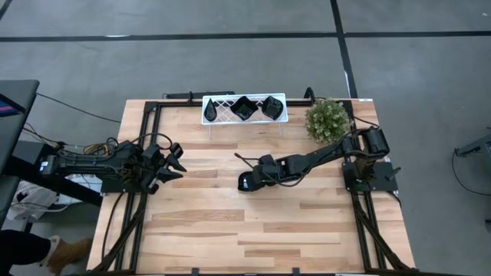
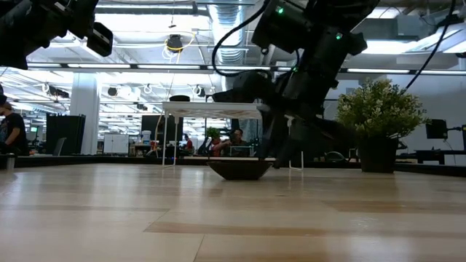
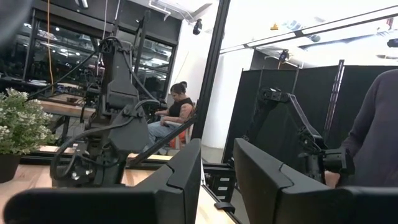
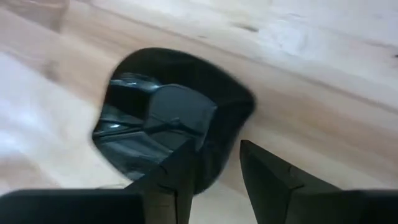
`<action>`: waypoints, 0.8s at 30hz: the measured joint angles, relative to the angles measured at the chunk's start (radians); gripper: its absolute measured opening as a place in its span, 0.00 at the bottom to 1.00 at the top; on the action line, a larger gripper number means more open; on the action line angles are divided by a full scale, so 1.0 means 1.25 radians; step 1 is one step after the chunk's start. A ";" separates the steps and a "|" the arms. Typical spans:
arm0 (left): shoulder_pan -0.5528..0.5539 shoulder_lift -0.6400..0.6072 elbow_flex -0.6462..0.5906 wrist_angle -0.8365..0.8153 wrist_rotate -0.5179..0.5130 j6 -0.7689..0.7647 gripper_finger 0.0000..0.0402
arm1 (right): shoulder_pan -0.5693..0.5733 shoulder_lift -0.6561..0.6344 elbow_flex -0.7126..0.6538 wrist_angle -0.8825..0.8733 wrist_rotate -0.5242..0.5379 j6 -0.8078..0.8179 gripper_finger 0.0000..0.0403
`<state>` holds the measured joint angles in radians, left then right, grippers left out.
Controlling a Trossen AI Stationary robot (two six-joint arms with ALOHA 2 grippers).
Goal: Pick & Place Mini shaped plates
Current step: Stack the black leaf-shaped plate on top of the black leaf-shaped plates on the shelf
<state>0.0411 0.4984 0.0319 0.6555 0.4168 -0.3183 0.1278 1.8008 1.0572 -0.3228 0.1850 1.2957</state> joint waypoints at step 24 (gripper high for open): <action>0.000 0.000 0.000 0.000 0.000 0.006 0.24 | -0.026 0.003 -0.056 0.116 -0.024 -0.019 0.24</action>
<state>0.0411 0.4984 0.0319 0.6556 0.4168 -0.3108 0.0948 1.8050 0.9868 -0.1773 0.1551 1.2716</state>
